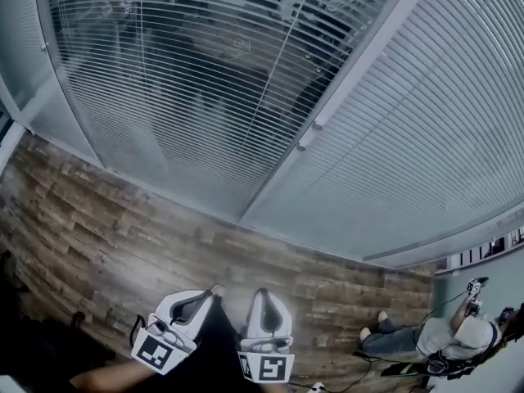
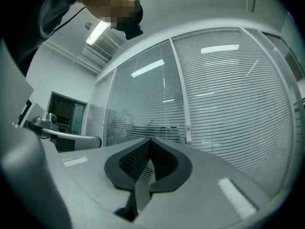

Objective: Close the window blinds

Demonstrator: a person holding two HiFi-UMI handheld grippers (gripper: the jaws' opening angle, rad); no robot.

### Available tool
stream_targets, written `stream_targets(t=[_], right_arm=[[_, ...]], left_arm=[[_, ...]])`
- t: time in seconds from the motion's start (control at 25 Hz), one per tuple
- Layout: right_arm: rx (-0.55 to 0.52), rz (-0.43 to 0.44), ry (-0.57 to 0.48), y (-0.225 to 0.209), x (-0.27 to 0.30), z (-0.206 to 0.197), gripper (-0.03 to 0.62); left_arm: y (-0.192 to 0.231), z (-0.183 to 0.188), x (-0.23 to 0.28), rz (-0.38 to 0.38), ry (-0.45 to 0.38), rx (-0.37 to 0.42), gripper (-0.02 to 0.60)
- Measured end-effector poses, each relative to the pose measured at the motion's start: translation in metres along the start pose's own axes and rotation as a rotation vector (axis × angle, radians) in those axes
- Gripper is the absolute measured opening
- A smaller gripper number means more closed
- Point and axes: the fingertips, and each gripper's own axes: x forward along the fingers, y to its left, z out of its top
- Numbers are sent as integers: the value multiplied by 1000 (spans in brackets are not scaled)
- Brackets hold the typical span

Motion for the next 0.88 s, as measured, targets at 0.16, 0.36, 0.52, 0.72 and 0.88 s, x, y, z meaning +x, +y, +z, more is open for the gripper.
stream_targets(t=[0.16,0.36,0.52,0.72,0.88], right_arm=[[25,-16,2,-44,30,-3,2],[27,15,24,-72,57,-12,3],[9,47,22,-83,78,-10,3],[11,42,54,-101,109,-6,3],[8,19,76,-110,125,-8,3]], left_arm=[[8,-10,46,-18,47,15,-2],[23,-5,78,45,36,25,-2],[28,6,91,84,1,31,-2],[46,11,115,110,11,13,-2],[57,10,135,86,6,2,-2]])
